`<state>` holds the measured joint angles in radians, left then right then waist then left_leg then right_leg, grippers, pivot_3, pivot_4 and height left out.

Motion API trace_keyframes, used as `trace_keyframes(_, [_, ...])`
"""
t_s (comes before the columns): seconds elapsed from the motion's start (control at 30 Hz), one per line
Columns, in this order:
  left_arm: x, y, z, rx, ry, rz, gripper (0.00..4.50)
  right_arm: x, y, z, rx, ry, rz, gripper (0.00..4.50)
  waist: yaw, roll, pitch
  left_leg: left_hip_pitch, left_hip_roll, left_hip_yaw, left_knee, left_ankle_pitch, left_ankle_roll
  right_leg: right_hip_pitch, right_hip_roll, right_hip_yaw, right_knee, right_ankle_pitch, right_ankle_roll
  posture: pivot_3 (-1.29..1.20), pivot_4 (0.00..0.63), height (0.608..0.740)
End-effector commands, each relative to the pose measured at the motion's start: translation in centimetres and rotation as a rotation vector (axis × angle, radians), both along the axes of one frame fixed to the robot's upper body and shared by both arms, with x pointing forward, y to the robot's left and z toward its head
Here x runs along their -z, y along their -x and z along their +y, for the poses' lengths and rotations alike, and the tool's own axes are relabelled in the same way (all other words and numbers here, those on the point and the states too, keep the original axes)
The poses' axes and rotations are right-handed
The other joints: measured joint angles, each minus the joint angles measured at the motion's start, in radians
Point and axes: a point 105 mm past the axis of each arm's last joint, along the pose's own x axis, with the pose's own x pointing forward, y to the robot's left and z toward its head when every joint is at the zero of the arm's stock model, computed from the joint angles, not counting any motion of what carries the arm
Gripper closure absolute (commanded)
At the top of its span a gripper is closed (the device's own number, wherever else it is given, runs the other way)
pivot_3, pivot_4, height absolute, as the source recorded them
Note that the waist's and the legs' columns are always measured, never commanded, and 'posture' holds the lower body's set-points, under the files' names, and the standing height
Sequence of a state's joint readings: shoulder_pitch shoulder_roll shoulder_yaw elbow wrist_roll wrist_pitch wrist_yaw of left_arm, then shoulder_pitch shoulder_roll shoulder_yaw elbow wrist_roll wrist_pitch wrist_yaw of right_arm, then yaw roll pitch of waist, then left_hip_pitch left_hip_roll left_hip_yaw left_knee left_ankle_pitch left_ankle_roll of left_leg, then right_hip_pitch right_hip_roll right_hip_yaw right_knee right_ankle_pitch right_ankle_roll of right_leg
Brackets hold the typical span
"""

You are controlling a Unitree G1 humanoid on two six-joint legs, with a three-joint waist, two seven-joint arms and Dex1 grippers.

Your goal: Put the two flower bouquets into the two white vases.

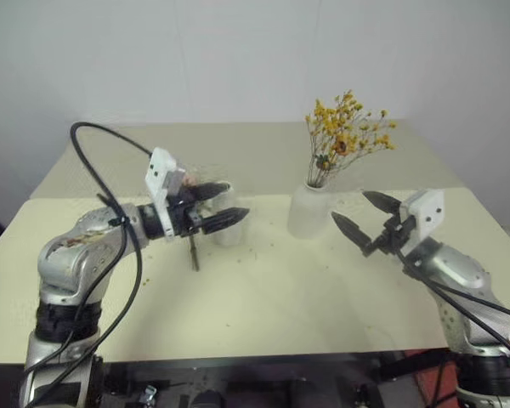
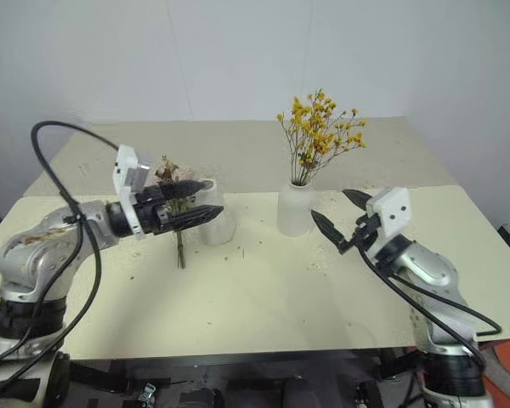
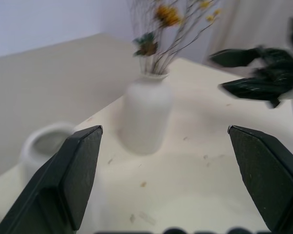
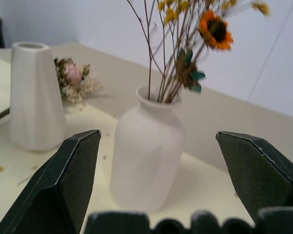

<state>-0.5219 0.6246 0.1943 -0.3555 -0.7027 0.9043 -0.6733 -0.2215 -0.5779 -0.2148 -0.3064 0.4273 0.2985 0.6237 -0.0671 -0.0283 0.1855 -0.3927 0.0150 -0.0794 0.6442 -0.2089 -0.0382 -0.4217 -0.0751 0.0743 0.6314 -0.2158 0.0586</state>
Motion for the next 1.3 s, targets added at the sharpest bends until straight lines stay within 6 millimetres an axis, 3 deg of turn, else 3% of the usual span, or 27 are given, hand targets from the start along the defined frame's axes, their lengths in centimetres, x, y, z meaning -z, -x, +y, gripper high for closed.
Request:
trace_keyframes(0.03, [-0.4, 1.4, 1.5, -0.187, -0.081, -0.056, 0.00, -1.3, 2.4, 1.2, -0.130, 0.048, -0.002, 0.03, 0.002, 0.000, 0.000, 0.000, 0.000, 0.000, 0.000, 0.000, 0.000, 0.000, 0.000, 0.000, 0.000, 0.000, 0.000, 0.00, 0.150, 0.740])
trace_keyframes(0.13, [0.7, 1.5, 3.5, -0.326, -0.126, 0.059, 0.00, -1.4, 3.7, 2.9, -0.249, 0.081, 0.041, 0.03, 0.003, -0.002, 0.001, 0.001, 0.000, 0.000, 0.001, 0.000, 0.000, 0.001, 0.000, 0.000, 0.001, 0.000, 0.001, 0.00, 0.150, 0.740])
trace_keyframes(0.23, [1.8, 0.1, 6.2, -0.519, -0.188, 0.242, 0.00, -2.2, 4.4, 5.0, -0.374, 0.114, 0.049, 0.03, 0.004, -0.002, 0.001, 0.005, 0.000, 0.000, 0.001, 0.001, 0.001, 0.004, 0.001, -0.001, 0.001, 0.000, 0.001, 0.00, 0.150, 0.740])
trace_keyframes(0.37, [3.3, -0.9, 7.9, -0.670, -0.254, 0.396, 0.00, -3.4, 4.1, 7.0, -0.467, 0.129, 0.068, 0.03, -0.003, -0.003, 0.001, 0.005, 0.000, 0.000, 0.001, 0.001, 0.001, 0.005, 0.001, -0.001, 0.000, 0.001, 0.001, 0.00, 0.150, 0.740])
trace_keyframes(0.67, [4.5, -4.4, 5.5, -0.773, -0.226, 0.484, 0.00, -4.7, 2.9, 9.0, -0.546, 0.183, 0.083, 0.03, 0.035, -0.004, 0.002, -0.003, -0.001, -0.002, 0.000, 0.001, 0.001, -0.001, -0.001, -0.003, -0.002, 0.005, -0.006, 0.00, 0.150, 0.740])
trace_keyframes(0.93, [3.9, -6.7, 5.4, -0.885, -0.182, 0.549, 0.00, -4.5, 2.9, 8.9, -0.521, 0.178, 0.092, 0.03, 0.033, -0.004, 0.002, -0.004, -0.002, -0.002, 0.000, 0.002, 0.000, -0.001, -0.001, -0.003, -0.002, 0.004, -0.005, 0.00, 0.150, 0.740])
trace_keyframes(1.3, [4.8, -10.3, 4.1, -0.910, -0.167, 0.545, 0.00, -5.5, 3.5, 9.0, -0.528, 0.179, 0.062, 0.03, 0.026, -0.005, 0.002, -0.004, -0.002, -0.002, 0.000, 0.004, -0.005, -0.001, -0.001, -0.003, -0.002, 0.003, 0.001, 0.00, 0.150, 0.740])
